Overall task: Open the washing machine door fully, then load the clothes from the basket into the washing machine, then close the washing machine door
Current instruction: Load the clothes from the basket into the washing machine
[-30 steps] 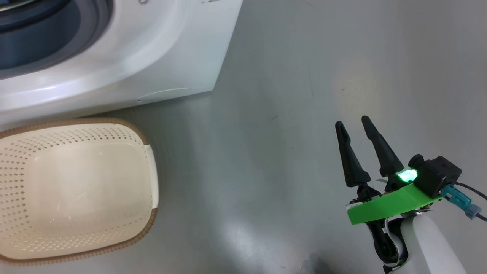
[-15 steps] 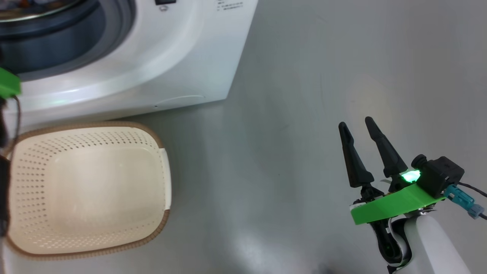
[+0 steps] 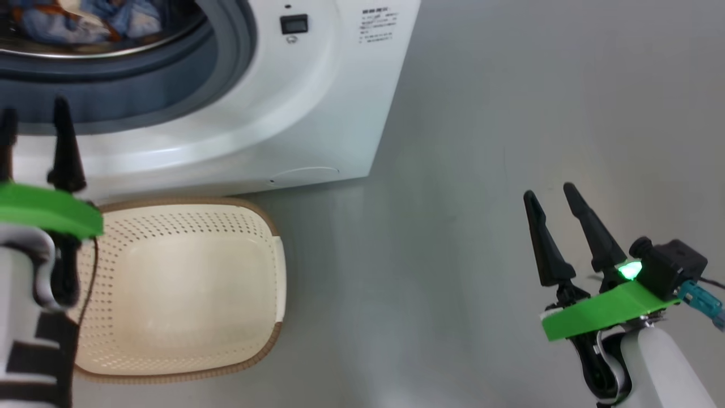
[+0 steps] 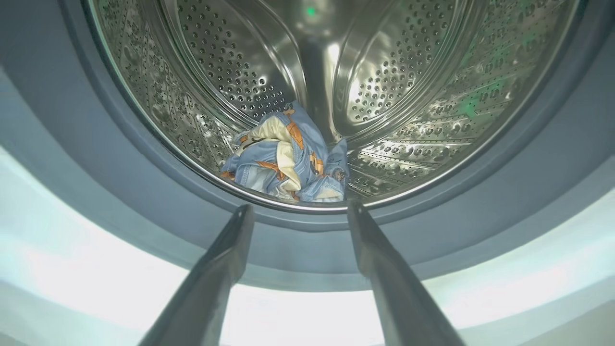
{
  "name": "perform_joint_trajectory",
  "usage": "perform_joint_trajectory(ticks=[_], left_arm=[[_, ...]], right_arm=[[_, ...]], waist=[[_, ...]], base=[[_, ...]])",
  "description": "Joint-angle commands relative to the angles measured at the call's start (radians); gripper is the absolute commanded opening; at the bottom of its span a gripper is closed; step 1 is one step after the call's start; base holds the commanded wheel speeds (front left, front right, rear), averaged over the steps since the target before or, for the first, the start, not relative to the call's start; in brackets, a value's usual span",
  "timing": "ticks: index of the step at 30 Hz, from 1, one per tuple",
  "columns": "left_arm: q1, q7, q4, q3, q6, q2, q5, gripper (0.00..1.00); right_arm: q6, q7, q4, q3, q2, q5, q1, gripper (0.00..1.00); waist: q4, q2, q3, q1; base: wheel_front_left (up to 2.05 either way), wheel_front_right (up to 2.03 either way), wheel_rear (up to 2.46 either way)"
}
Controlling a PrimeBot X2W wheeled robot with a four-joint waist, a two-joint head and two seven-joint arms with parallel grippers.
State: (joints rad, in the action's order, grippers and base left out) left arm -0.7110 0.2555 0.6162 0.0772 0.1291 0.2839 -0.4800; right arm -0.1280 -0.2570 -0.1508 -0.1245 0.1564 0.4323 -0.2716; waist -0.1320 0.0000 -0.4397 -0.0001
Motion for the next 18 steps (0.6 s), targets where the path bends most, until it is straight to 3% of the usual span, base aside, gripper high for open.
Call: perform_joint_trajectory(ticks=[1,18], left_arm=[[0.041,0.006,-0.043,-0.039,0.002,0.037,0.018,1.0],[0.313,0.006,-0.212,-0.112,0.002,-0.032,0.075,1.0]], right_arm=[[-0.003,-0.005,0.017,-0.018,0.01,-0.005,0.036,1.0],[-0.003,-0.005,0.01,0.001,0.04,0.003,0.092,1.0]], waist=[[0.023,0.0,0.03,0.0001],[0.058,0.0,0.116,0.0001]], base=[[0.0,0.0,0.0],[0.0,0.0,0.0]])
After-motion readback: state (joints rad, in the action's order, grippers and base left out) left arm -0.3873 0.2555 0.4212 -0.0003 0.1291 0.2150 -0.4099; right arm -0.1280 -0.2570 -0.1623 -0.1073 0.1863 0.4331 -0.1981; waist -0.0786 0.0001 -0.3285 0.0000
